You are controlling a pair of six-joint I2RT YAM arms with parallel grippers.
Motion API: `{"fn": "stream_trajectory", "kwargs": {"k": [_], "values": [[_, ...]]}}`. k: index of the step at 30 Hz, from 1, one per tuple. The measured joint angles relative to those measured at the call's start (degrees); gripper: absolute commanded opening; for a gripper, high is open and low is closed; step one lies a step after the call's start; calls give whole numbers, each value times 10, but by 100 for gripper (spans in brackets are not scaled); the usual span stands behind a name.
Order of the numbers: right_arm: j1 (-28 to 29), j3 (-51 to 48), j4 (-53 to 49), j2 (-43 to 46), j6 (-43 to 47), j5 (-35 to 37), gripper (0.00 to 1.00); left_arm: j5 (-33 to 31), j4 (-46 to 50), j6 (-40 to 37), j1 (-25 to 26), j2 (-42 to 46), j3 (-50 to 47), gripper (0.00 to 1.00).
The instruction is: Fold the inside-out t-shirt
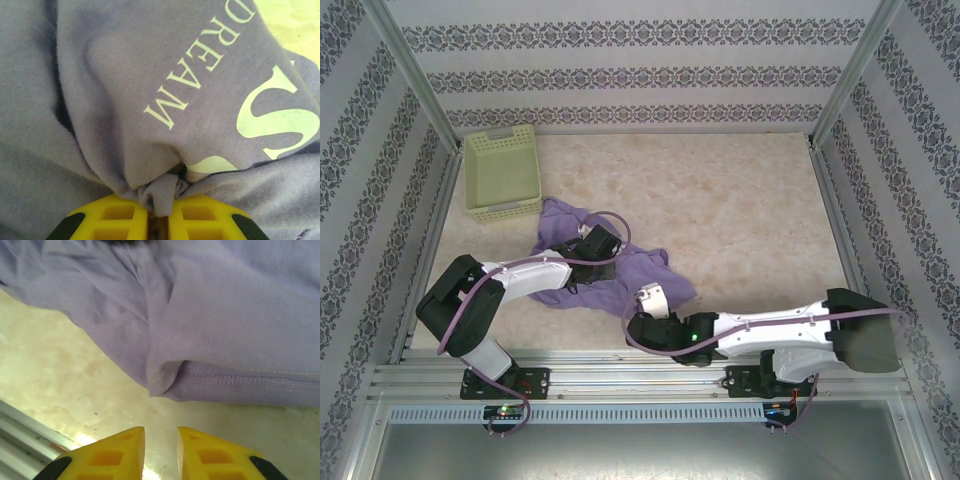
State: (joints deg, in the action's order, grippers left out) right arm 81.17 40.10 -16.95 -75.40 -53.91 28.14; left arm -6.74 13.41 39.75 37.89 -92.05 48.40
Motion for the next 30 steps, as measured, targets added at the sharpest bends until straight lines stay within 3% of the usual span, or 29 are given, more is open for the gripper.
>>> {"fn": "stream_trajectory", "kwargs": {"k": [3, 12, 18, 21, 24, 27, 30], "values": [[-8, -10, -3, 26, -8, 9, 34, 0, 0, 0, 0, 0, 0, 13], [-134, -43, 12, 25, -2, -17, 48, 3, 3, 0, 0, 0, 2, 14], [-205, -26, 19, -29, 9, -53, 55, 19, 8, -2, 4, 3, 4, 14], [-249, -24, 11, -59, 0, -72, 57, 41, 21, -3, 5, 29, 5, 22], [-274, -25, -12, -60, -5, -75, 68, 43, 47, -14, 7, 97, 7, 35], [-271, -25, -30, -38, 1, -72, 81, 26, 67, -33, 0, 158, 19, 51], [-253, -22, -32, -3, 15, -64, 90, 17, 78, -46, -42, 187, 21, 65]]}}
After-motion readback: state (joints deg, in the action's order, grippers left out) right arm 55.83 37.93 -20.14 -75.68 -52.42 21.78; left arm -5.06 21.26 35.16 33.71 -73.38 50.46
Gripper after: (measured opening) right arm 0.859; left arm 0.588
